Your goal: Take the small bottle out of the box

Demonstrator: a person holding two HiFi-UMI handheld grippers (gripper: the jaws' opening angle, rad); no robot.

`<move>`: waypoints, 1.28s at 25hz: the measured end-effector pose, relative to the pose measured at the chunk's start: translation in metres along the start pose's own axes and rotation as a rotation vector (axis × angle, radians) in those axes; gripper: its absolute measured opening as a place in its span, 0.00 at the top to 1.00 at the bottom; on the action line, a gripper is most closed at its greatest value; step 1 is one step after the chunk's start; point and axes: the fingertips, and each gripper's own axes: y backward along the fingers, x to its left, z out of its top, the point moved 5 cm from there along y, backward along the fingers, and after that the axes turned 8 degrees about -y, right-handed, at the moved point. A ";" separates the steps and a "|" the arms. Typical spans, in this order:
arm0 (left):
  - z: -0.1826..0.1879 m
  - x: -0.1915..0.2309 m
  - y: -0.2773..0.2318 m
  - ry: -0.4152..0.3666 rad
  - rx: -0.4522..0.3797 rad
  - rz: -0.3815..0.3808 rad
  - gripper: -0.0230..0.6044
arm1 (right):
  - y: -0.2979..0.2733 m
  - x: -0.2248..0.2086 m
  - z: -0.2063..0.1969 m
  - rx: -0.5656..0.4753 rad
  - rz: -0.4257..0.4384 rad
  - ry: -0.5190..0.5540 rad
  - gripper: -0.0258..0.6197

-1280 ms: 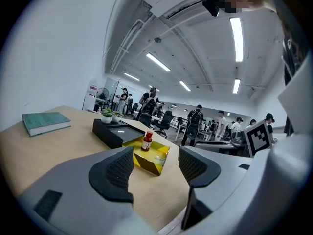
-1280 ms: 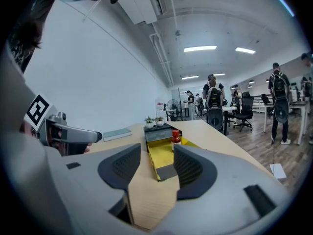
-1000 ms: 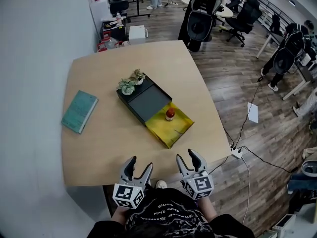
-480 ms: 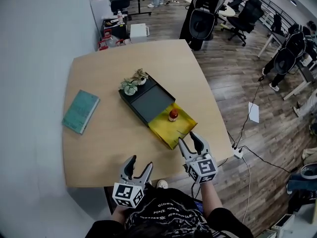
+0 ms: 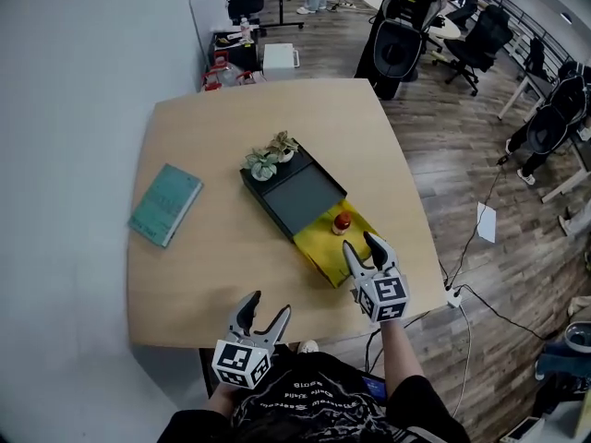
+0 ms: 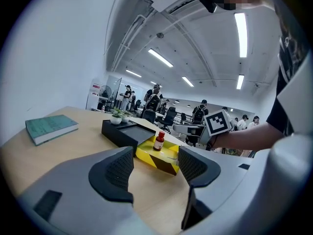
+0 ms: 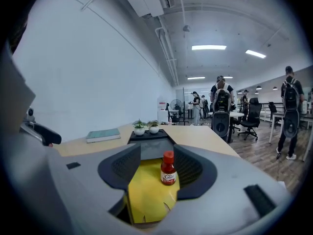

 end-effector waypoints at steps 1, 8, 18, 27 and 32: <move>0.000 0.002 0.000 0.000 0.003 0.003 0.49 | -0.006 -0.001 -0.001 0.007 0.001 0.002 0.62; 0.004 0.016 -0.001 -0.012 0.017 0.017 0.49 | -0.045 -0.007 -0.014 0.076 -0.005 0.013 0.62; 0.003 0.028 0.001 -0.023 0.044 0.026 0.49 | -0.082 -0.030 -0.034 0.137 -0.074 -0.046 0.62; -0.010 0.054 0.010 0.077 0.063 0.097 0.49 | -0.107 -0.032 -0.038 0.168 -0.090 -0.056 0.62; -0.020 0.079 0.022 0.183 0.053 0.180 0.49 | -0.113 -0.034 -0.042 0.162 -0.127 -0.092 0.62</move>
